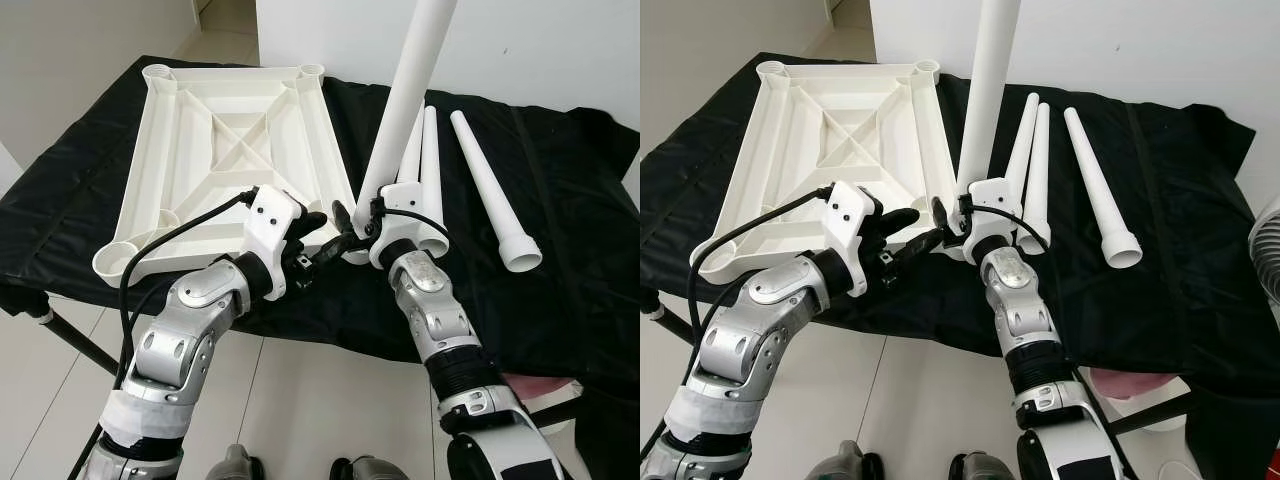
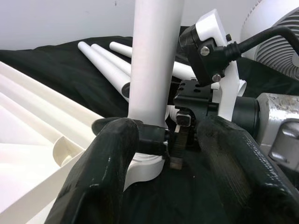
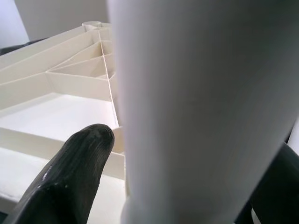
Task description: Building children table
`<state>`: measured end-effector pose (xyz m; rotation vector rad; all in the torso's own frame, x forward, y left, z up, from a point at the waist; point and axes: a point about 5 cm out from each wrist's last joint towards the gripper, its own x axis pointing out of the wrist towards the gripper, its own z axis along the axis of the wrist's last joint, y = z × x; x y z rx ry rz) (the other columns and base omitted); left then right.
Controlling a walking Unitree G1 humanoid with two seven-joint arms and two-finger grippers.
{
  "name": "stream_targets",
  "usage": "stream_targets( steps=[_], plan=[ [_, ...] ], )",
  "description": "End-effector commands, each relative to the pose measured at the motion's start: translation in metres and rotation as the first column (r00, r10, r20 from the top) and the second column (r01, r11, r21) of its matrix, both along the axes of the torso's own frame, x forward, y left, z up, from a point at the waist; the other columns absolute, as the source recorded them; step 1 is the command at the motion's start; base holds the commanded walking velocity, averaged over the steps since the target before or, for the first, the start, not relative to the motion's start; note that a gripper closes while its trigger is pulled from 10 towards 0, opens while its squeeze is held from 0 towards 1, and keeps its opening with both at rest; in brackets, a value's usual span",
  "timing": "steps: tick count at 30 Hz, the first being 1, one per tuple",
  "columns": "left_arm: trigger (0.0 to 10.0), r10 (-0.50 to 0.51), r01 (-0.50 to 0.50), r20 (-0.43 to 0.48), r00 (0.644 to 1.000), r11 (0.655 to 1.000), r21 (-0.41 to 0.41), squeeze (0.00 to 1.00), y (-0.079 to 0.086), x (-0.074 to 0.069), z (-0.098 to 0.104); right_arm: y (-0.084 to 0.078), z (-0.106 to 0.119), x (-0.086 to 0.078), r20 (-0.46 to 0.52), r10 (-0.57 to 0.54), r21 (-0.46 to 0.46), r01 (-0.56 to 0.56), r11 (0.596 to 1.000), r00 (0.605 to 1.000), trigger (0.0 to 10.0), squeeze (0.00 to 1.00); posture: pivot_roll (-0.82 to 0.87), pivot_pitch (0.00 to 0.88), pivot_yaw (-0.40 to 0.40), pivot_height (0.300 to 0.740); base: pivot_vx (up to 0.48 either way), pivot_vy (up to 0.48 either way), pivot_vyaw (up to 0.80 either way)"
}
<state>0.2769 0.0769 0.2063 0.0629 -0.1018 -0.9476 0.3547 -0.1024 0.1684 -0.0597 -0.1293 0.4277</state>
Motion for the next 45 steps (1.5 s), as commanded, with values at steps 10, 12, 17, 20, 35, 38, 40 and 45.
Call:
stream_targets(
  steps=[10, 12, 17, 20, 35, 38, 40, 45],
  plan=[
    [10.0, 0.044, -0.044, 0.006, 0.999, 0.999, 0.005, 0.0, 0.0, 0.003, -0.001, -0.006, -0.003, 0.002, -0.02, 0.202, -0.098, -0.203, 0.974, 0.979, 10.0, 0.0, -0.05, 0.067, -0.008, 0.74, 0.0, 0.0, 0.0],
    [10.0, 0.043, -0.043, 0.006, 0.999, 0.999, 0.006, 0.0, 0.0, 0.003, 0.0, -0.012, -0.003, 0.005, -0.034, 0.228, -0.128, -0.231, 0.965, 0.973, 10.0, 0.0, -0.05, 0.07, -0.003, 0.74, 0.0, 0.0, 0.0],
    [10.0, 0.042, -0.042, 0.005, 0.999, 0.999, 0.007, 0.0, 0.0, 0.003, 0.0, -0.016, -0.002, 0.008, -0.037, 0.243, -0.141, -0.246, 0.959, 0.969, 10.0, 0.0, -0.05, 0.07, -0.003, 0.74, 0.0, 0.0, 0.0],
    [10.0, 0.04, -0.04, 0.005, 0.999, 0.999, 0.006, 0.0, -0.001, 0.003, 0.001, -0.02, 0.001, 0.011, -0.032, 0.254, -0.159, -0.256, 0.953, 0.967, 10.0, 0.0, -0.05, 0.071, -0.001, 0.74, 0.0, 0.0, 0.0],
    [10.0, 0.036, -0.036, 0.005, 0.999, 0.999, 0.004, 0.0, -0.002, 0.003, 0.002, -0.023, 0.001, 0.014, -0.037, 0.289, -0.163, -0.291, 0.943, 0.957, 0.0, 0.0, -0.05, 0.073, 0.002, 0.74, 0.0, 0.0, 0.0],
    [10.0, 0.034, -0.034, 0.006, 0.999, 0.999, 0.003, 0.0, -0.003, 0.003, 0.002, -0.023, -0.001, 0.014, -0.041, 0.283, -0.147, -0.286, 0.947, 0.958, 0.0, 0.0, -0.05, 0.073, 0.002, 0.74, 0.0, 0.0, 0.0],
    [10.0, 0.032, -0.032, 0.007, 0.999, 0.999, 0.002, 0.0, -0.003, 0.003, 0.002, -0.023, -0.003, 0.013, -0.039, 0.285, -0.139, -0.287, 0.948, 0.958, 0.0, 0.0, -0.05, 0.073, 0.002, 0.74, 0.0, 0.0, 0.0],
    [10.0, 0.028, -0.028, 0.008, 1.0, 1.0, 0.002, 0.0, -0.004, 0.003, 0.002, -0.022, -0.005, 0.012, -0.04, 0.27, -0.129, -0.273, 0.953, 0.962, 10.0, 0.0, -0.05, 0.073, 0.002, 0.74, 0.0, 0.0, 0.0]
  ],
)
